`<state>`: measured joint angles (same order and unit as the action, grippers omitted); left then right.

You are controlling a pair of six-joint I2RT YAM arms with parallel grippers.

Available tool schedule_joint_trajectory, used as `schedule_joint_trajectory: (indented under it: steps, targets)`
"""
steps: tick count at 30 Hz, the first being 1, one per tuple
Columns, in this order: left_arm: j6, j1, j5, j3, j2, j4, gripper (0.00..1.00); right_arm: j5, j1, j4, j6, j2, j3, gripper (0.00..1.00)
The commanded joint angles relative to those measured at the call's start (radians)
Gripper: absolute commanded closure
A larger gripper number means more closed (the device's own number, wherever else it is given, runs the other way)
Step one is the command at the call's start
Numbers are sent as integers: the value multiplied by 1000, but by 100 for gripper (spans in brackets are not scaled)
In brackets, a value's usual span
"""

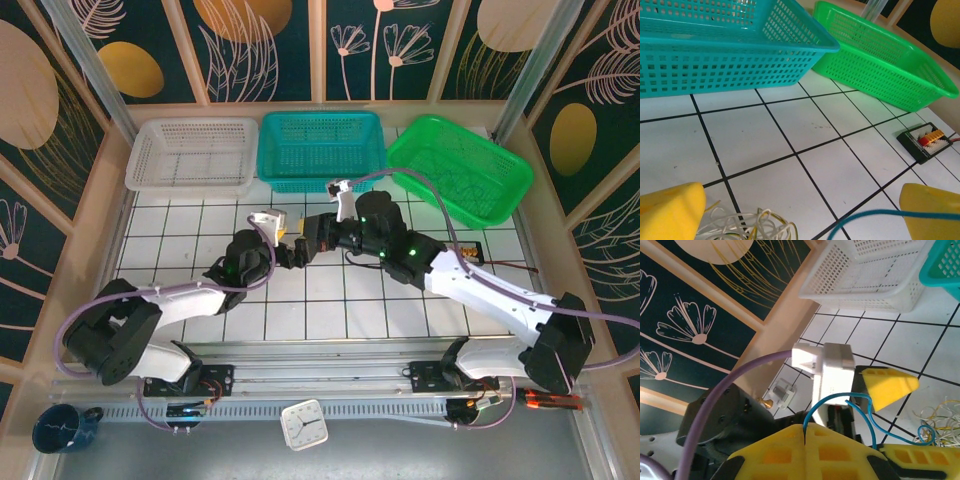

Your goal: Untangle the cables

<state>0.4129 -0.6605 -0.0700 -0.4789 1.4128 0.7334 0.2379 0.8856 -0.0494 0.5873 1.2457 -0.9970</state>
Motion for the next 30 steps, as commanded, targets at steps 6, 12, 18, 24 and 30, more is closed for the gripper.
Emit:
schedule_joint_trajectory:
  steps: [6,12,18,24,30]
  targets:
    - [-28,-4,-27,-27,80,95,8,11,15,-39,15,-59,-57,100]
    - [-14,-3,-49,8,124,134,22,6,15,-36,6,-72,-108,100]
    - [-11,-4,-57,33,151,151,30,16,7,-38,-5,-74,-189,100]
    - [2,-4,-60,58,171,170,35,58,-49,-74,15,-79,-251,100]
    - [9,-4,-50,83,188,181,37,107,-131,-122,57,-92,-268,100]
